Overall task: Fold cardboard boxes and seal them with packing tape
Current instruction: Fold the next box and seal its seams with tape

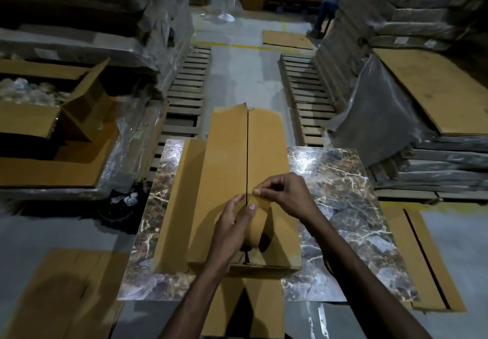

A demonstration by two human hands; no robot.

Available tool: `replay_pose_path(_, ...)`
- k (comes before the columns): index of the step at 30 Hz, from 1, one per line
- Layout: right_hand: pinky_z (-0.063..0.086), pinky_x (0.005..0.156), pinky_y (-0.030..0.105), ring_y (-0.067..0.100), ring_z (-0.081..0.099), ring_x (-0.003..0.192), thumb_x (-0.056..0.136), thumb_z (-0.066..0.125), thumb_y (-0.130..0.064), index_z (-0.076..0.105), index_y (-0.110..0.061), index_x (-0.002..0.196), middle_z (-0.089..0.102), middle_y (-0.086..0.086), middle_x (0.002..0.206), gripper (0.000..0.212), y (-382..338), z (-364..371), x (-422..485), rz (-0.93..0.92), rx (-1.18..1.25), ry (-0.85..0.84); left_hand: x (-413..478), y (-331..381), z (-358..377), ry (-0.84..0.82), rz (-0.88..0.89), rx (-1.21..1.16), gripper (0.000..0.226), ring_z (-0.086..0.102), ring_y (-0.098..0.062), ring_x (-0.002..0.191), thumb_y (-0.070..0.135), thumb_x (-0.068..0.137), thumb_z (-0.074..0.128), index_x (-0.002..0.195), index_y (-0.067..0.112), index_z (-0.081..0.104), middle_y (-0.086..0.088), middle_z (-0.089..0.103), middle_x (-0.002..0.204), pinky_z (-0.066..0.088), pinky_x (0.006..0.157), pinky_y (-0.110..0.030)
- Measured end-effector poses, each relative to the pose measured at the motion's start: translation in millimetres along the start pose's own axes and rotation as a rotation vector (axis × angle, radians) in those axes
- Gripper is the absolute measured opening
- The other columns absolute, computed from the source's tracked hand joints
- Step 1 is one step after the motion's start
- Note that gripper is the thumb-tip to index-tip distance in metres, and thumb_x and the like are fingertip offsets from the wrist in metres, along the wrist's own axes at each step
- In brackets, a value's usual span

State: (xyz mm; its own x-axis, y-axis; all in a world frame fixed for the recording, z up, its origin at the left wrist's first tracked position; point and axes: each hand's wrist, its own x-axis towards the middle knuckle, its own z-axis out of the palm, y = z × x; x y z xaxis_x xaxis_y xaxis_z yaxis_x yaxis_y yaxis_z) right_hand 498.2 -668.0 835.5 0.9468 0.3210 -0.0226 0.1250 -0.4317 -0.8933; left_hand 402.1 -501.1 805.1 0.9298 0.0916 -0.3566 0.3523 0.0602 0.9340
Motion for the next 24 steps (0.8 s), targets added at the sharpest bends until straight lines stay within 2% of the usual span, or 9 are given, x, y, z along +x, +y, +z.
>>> replay_pose_path(3,0.061,0.074,0.054,0.017,0.076,0.078,0.084,0.085,-0.033,0.084,-0.024,0.088,0.079,-0.006,0.081,0.01,14.1,-1.6,21.5,0.011,-0.026,-0.031,6.3,-9.7,4.5,0.109,0.064,0.147,0.061,0.064,0.001,0.097,0.077,0.083,0.065,0.138,0.059,0.048,0.022,0.066,0.112,0.062,0.087,-0.045)
replay_pose_path(5,0.06,0.072,0.055,0.02,0.075,0.077,0.083,0.085,-0.037,0.084,-0.026,0.088,0.079,-0.006,0.08,0.012,23.7,-3.1,39.2,0.01,-0.032,-0.038,8.4,-9.6,13.5,0.166,0.1,0.159,0.062,0.061,0.011,0.089,0.072,0.085,0.068,0.141,0.052,0.051,0.029,0.062,0.103,0.064,0.082,-0.041)
replay_pose_path(7,0.06,0.072,0.055,0.023,0.075,0.077,0.082,0.085,-0.04,0.084,-0.027,0.088,0.079,-0.004,0.079,0.015,31.6,-4.2,58.1,0.011,-0.026,-0.067,11.8,-6.9,24.3,0.225,0.118,0.127,0.055,0.065,0.013,0.093,0.065,0.086,0.069,0.136,0.047,0.056,0.029,0.066,0.106,0.063,0.081,-0.034)
replay_pose_path(10,0.06,0.071,0.048,0.018,0.074,0.074,0.081,0.086,-0.037,0.084,-0.021,0.088,0.079,-0.003,0.078,0.018,42.4,-5.6,88.8,0.008,-0.016,-0.122,26.9,-7.7,36.3,0.27,0.099,0.125,0.031,0.067,0.011,0.095,0.061,0.093,0.066,0.118,0.043,0.066,0.029,0.073,0.101,0.059,0.078,-0.024)
replay_pose_path(14,0.062,0.072,0.046,0.025,0.076,0.077,0.08,0.086,-0.035,0.084,-0.018,0.086,0.079,-0.003,0.081,0.019,52.2,-9.0,134.6,-0.022,-0.073,-0.226,59.1,-13.2,40.0,0.346,0.214,0.194,0.056,0.064,-0.007,0.07,0.074,0.09,0.059,0.092,0.02,0.074,0.0,0.07,0.076,0.051,0.063,-0.032)
replay_pose_path(17,0.062,0.072,0.037,0.016,0.075,0.076,0.083,0.086,-0.027,0.083,-0.016,0.087,0.079,-0.005,0.082,0.012,58.8,-11.2,171.4,-0.036,-0.106,-0.281,89.2,-6.0,39.2,0.353,0.27,0.202,0.042,0.072,-0.014,0.075,0.063,0.088,0.067,0.096,0.023,0.077,0.006,0.075,0.081,0.059,0.065,-0.04)
replay_pose_path(19,0.06,0.068,0.034,0.018,0.074,0.075,0.083,0.086,-0.027,0.083,-0.019,0.084,0.079,-0.005,0.08,0.009,62.6,-11.3,196.0,-0.028,-0.083,-0.285,109.4,1.8,38.0,0.357,0.275,0.121,0.043,0.074,-0.012,0.08,0.059,0.085,0.07,0.104,0.022,0.079,0.009,0.077,0.086,0.061,0.067,-0.037)
replay_pose_path(22,0.052,0.063,0.017,0.001,0.072,0.073,0.083,0.086,-0.023,0.082,-0.019,0.08,0.078,-0.008,0.078,0.006,70.3,-10.3,232.2,0.001,-0.032,-0.268,142.6,8.4,36.6,0.412,0.269,0.049,0.042,0.073,-0.02,0.071,0.059,0.085,0.072,0.091,0.018,0.078,-0.001,0.075,0.077,0.059,0.061,-0.047)
replay_pose_path(24,0.05,0.064,0.015,-0.002,0.069,0.071,0.084,0.086,-0.023,0.083,-0.015,0.082,0.078,-0.009,0.077,0.008,77.3,-11.9,256.5,0.023,-0.005,-0.226,159.8,15.3,41.3,0.421,0.272,0.02,0.037,0.073,-0.02,0.071,0.054,0.086,0.073,0.09,0.018,0.077,-0.002,0.076,0.077,0.06,0.062,-0.045)
